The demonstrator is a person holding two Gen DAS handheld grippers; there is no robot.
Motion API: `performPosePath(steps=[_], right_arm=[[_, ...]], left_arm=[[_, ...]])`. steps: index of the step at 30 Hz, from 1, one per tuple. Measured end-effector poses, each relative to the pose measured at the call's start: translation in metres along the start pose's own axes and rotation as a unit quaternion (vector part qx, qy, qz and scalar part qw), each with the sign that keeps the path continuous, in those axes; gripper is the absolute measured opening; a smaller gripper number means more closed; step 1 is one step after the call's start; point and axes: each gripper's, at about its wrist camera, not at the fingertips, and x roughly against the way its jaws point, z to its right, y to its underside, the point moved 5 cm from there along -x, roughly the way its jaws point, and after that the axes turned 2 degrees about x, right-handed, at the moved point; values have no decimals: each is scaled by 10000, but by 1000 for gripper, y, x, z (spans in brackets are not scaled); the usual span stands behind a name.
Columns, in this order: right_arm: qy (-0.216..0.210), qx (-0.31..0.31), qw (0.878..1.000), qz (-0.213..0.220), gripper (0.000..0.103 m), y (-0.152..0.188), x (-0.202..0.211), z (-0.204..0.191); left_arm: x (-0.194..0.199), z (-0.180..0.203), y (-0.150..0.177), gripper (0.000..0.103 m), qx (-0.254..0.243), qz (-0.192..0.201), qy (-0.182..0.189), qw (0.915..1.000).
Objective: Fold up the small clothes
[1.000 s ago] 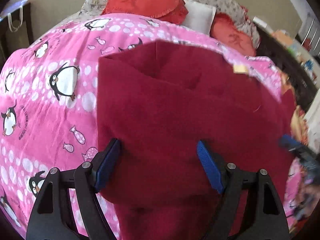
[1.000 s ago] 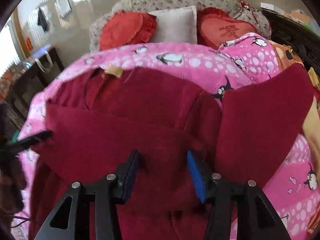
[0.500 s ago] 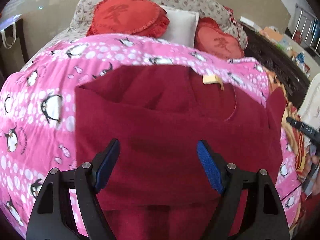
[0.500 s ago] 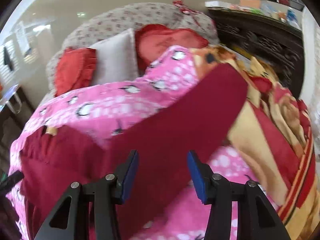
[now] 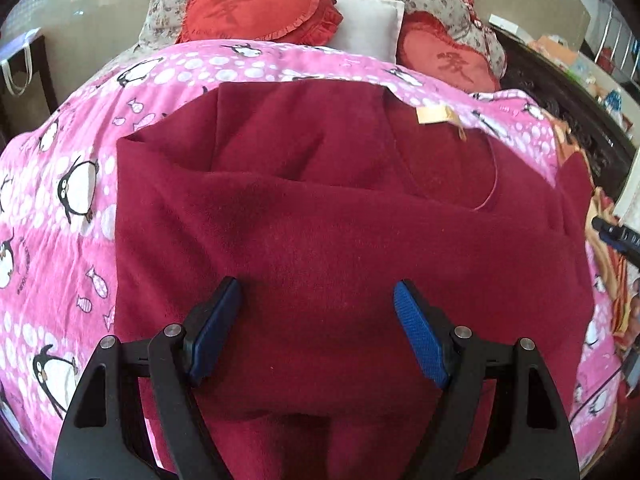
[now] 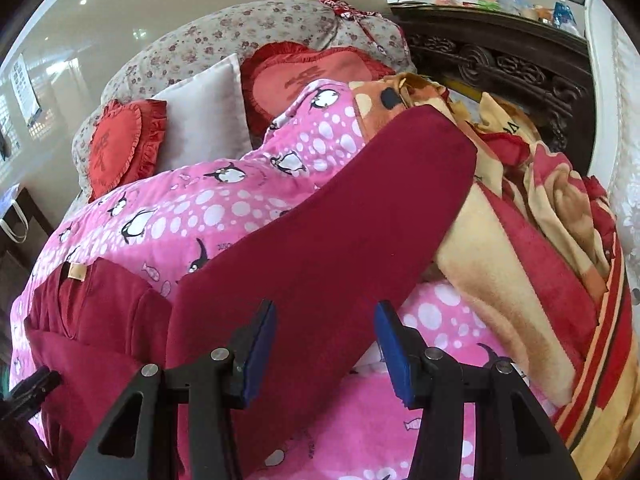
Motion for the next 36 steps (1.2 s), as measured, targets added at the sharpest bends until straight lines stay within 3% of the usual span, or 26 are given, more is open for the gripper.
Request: performPosePath(steps=[6, 10, 16, 21, 22, 23, 25, 27, 30, 32, 36], right_arm=[[83, -159, 9998, -41, 54, 1, -14, 16], [17, -741, 9972, 62, 58, -6, -24, 47], [-337, -1925, 9807, 91, 58, -21, -53, 94], [-616, -2293, 9711, 250, 58, -30, -72, 109], [-636, -2365, 9693, 218, 53, -31, -77, 112], [-749, -2448, 9664, 214, 36, -32, -80, 114], [-1041, -2511, 9622, 173, 23, -36, -84, 115], [-1110, -2425, 9634, 265, 8, -39, -74, 113], [-1335, -2116, 9652, 766, 7, -53, -26, 101], [-1514, -1720, 9672, 1100, 6, -64, 15, 81], [-1988, -493, 9657, 1596, 6, -78, 101, 5]], left_arm=[[-6, 2, 5, 85, -121, 87, 11, 9999], [-7, 1, 6, 86, -157, 104, 31, 9998], [-10, 3, 6, 95, -190, 61, 131, 9997], [-15, 10, 6, 102, -379, -15, 69, 9993], [-16, 11, 6, 102, -388, -11, 55, 9992], [-16, 10, 6, 102, -388, -7, 56, 9992], [-17, 11, 6, 102, -383, -9, 95, 9992], [-16, 10, 5, 102, -398, -48, 139, 9991], [-3, 4, 1, 102, -282, -100, 189, 9994], [14, -4, -6, 102, -102, 66, 310, 9994], [58, -39, -25, 102, 240, 561, 321, 9976]])
